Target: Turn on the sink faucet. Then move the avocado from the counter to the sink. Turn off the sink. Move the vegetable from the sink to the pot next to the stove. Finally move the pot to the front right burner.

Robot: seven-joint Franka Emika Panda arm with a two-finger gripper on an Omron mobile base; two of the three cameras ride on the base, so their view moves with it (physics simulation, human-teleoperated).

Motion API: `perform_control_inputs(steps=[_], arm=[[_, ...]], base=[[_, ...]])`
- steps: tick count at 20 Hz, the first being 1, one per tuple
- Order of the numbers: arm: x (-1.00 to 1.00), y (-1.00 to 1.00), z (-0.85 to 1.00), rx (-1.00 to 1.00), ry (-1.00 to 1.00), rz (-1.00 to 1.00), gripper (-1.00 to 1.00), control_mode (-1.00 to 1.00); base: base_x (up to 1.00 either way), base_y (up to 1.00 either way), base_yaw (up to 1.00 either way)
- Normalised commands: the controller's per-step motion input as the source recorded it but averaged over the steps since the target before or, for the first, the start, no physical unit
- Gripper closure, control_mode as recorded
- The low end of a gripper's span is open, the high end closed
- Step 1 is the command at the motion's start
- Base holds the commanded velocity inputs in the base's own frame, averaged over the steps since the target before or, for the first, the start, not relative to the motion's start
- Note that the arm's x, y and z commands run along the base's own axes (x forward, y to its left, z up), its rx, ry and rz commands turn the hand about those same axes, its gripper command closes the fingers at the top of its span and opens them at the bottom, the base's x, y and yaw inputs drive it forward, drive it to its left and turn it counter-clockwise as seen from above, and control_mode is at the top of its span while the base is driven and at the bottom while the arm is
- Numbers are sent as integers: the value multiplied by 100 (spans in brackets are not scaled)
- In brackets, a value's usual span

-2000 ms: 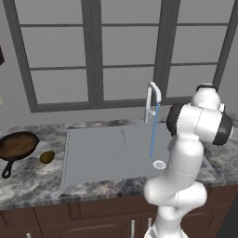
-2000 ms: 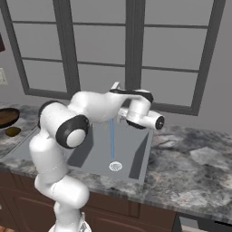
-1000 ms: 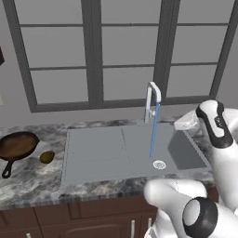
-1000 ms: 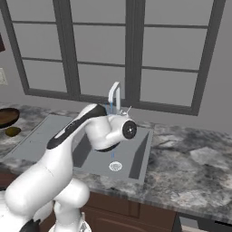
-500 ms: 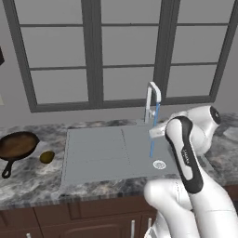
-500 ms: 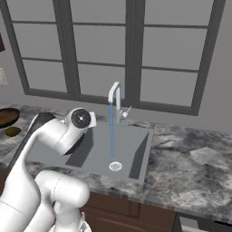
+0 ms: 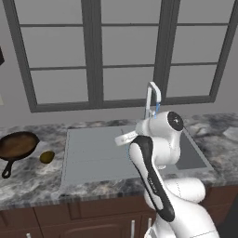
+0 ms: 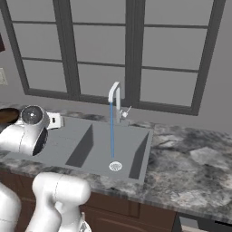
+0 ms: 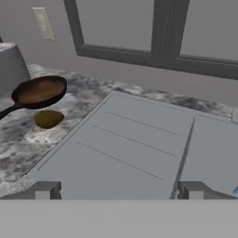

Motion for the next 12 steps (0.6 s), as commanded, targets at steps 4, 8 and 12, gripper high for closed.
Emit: perform_control_inputs(steps=[4, 8, 12], arm=[[0, 81, 6, -2, 6, -8, -100, -100], [0, 73, 14, -1, 15, -7, -100, -100], [-2, 72, 6, 0, 24, -5, -100, -100]], base=[[0, 0, 0], [0, 0, 0], [0, 0, 0]])
